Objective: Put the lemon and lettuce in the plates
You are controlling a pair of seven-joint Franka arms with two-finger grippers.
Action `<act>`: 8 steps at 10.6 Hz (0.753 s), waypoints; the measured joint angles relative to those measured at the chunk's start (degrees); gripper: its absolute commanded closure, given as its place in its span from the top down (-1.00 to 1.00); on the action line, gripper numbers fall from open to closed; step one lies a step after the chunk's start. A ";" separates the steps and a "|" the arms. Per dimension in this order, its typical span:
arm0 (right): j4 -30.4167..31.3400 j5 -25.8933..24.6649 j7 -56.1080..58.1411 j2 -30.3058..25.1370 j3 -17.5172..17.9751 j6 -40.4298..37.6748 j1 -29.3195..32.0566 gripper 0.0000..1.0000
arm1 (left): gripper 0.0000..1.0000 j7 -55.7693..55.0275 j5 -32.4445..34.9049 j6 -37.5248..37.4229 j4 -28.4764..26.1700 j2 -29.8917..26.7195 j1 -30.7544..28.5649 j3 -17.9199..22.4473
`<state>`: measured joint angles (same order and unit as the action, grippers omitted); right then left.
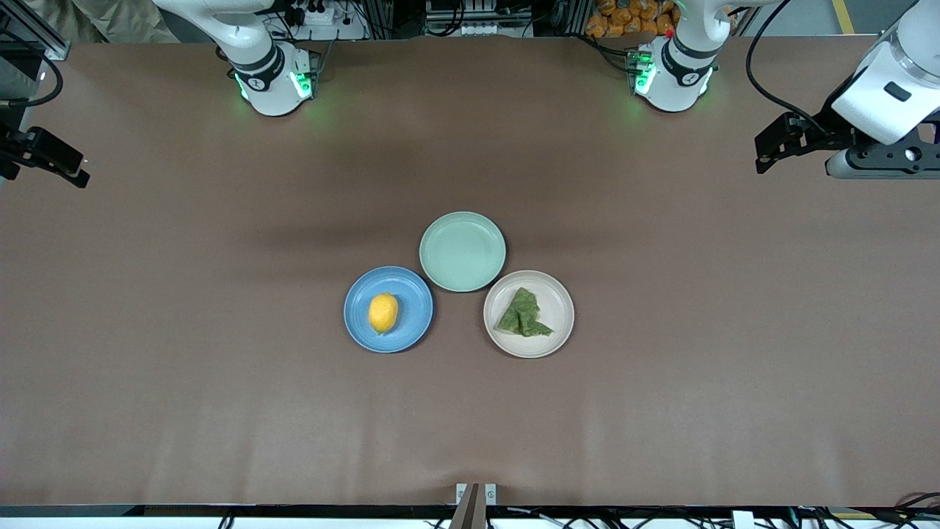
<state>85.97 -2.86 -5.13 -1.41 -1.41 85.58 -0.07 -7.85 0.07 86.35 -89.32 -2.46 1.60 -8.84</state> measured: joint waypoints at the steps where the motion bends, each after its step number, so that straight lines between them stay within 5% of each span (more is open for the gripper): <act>1: -0.04 -0.09 0.00 0.17 0.00 0.00 -0.44 1.00 | 1.00 0.00 -0.01 0.00 0.00 0.00 0.00 -0.02; 8: -0.18 -0.36 0.00 1.62 -0.02 1.49 -1.96 1.00 | 1.00 -0.69 -0.17 0.40 0.05 0.25 0.14 -1.06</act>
<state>85.79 -3.22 -5.14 0.21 -1.43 87.07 -2.03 -8.55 -0.10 86.75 -89.27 -2.21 1.74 -9.90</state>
